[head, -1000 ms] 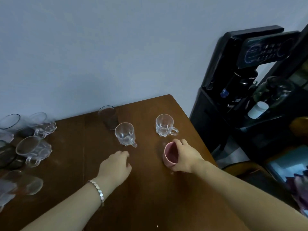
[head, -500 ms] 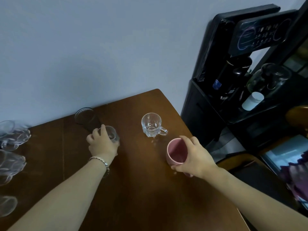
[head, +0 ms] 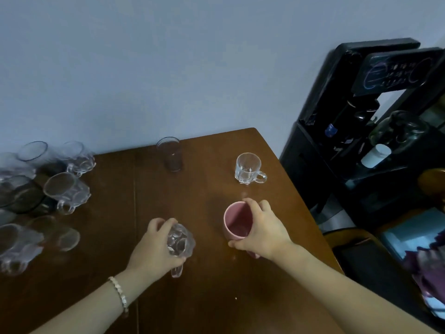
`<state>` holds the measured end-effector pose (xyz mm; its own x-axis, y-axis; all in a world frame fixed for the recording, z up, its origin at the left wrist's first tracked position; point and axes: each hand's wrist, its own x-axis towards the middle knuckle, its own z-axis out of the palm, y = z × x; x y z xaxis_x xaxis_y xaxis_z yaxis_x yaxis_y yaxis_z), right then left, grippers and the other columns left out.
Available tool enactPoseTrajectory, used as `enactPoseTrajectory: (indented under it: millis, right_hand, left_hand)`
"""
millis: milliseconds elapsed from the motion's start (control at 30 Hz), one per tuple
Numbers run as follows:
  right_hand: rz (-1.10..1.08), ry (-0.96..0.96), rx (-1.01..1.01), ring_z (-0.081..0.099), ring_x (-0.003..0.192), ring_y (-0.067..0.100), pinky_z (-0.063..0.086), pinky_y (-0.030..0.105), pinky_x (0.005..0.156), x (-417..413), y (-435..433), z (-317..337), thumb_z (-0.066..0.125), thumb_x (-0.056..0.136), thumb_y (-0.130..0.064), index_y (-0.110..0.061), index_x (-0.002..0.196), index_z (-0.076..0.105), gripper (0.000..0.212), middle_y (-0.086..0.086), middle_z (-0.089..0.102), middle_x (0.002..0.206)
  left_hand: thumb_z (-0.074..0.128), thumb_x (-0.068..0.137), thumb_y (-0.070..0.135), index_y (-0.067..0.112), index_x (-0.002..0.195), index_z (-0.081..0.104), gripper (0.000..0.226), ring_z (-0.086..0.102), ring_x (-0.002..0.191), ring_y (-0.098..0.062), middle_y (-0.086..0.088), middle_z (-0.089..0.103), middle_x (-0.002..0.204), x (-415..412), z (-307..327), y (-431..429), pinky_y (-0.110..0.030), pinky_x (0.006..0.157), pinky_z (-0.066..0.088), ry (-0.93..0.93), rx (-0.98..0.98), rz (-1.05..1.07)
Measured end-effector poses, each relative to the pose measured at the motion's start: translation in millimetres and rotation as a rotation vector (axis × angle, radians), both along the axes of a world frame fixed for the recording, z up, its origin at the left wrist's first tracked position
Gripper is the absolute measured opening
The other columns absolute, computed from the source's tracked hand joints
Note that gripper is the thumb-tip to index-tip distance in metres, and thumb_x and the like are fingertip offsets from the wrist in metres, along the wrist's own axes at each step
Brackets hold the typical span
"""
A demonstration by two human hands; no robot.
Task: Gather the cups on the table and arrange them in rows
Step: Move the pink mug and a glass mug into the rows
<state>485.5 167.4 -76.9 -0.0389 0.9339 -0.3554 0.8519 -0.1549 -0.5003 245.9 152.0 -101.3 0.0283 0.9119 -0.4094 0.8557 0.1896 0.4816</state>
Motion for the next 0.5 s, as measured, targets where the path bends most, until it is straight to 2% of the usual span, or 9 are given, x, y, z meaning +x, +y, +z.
enactPoseTrajectory:
  millis: [100, 200, 367, 500]
  right_hand:
    - [0.062, 0.041, -0.025, 0.057, 0.101, 0.022, 0.058, 0.024, 0.05, -53.4, -22.9, 4.7, 0.085, 0.057, -0.045, -0.033, 0.142, 0.024, 0.105, -0.003, 0.036, 0.127]
    - [0.152, 0.043, -0.037, 0.056, 0.105, 0.022, 0.057, 0.021, 0.054, -116.1, -46.4, 7.2, 0.086, 0.058, -0.043, -0.032, 0.142, 0.025, 0.104, -0.003, 0.037, 0.129]
    - [0.238, 0.018, -0.042, 0.049, 0.115, 0.021, 0.059, 0.026, 0.068, -228.7, -88.3, 3.3, 0.086, 0.058, -0.043, -0.03, 0.142, 0.026, 0.104, -0.002, 0.039, 0.131]
    - [0.244, 0.021, -0.067, 0.055, 0.104, 0.022, 0.06, 0.026, 0.059, -310.8, -116.3, -2.2, 0.085, 0.055, -0.045, -0.031, 0.141, 0.027, 0.105, -0.002, 0.039, 0.124]
  left_hand:
    - [0.08, 0.07, 0.033, 0.023, 0.144, 0.029, 0.091, 0.05, 0.12, -0.014, 0.005, 0.038, 0.139, -47.2, 4.5, -44.7, -0.025, 0.096, 0.049, 0.033, -0.02, -0.007]
    - [0.081, 0.069, 0.032, 0.023, 0.144, 0.03, 0.09, 0.051, 0.121, -0.014, 0.005, 0.042, 0.137, -106.0, 7.8, -84.5, -0.025, 0.096, 0.047, 0.043, -0.028, 0.074]
    - [0.084, 0.064, 0.035, 0.024, 0.141, 0.034, 0.092, 0.054, 0.118, -0.017, 0.004, 0.045, 0.134, -224.4, 5.4, -137.1, -0.031, 0.095, 0.05, 0.051, -0.019, 0.234]
    - [0.083, 0.065, 0.039, 0.022, 0.142, 0.034, 0.093, 0.052, 0.12, -0.021, 0.0, 0.045, 0.135, -320.3, 3.2, -160.9, -0.034, 0.095, 0.05, 0.098, -0.001, 0.288]
